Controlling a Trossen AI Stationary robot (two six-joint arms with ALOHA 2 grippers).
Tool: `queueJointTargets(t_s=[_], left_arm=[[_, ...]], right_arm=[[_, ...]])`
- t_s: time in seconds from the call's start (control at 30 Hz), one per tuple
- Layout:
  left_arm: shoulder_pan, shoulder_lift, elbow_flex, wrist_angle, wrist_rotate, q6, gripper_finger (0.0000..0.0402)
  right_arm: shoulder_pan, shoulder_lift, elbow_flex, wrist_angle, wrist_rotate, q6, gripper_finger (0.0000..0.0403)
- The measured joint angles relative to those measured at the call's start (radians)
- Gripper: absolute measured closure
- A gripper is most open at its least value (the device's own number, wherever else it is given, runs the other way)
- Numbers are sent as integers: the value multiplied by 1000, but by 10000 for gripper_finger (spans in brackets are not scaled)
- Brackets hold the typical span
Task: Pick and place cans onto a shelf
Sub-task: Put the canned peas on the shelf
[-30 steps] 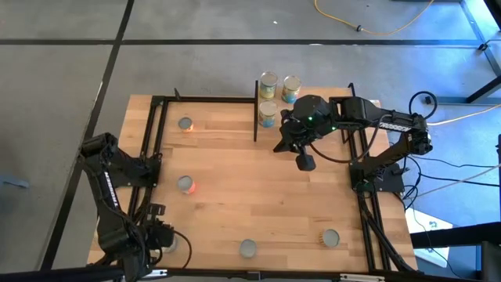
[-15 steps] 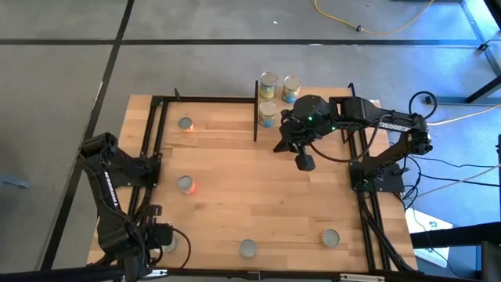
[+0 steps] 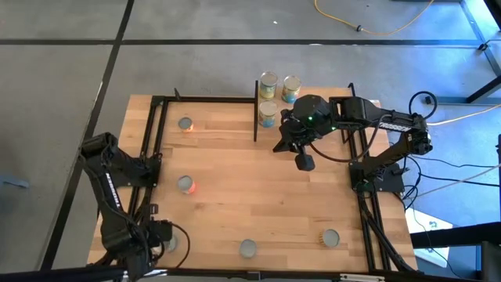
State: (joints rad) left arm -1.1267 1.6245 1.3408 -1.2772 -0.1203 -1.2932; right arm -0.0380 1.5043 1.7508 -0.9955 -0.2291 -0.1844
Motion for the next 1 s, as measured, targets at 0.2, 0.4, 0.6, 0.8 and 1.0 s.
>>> queueJointTargets(t_s=[0.2,0.4,0.6,0.8,1.0], left_arm=[[0,0,-48,15,39,-13,359],[0,0,-48,20,26,-14,360],[0,0,-48,34,-25,-14,360],[0,0,-48,44,-50,-14,360],[-2,1,-77,86,-39,-14,360]], right_arm=[[0,0,0,0,0,0,402],[0,0,0,2,0,26,402],[0,0,0,2,0,25,402],[0,0,0,2,0,24,402],[0,0,0,1,0,23,402]])
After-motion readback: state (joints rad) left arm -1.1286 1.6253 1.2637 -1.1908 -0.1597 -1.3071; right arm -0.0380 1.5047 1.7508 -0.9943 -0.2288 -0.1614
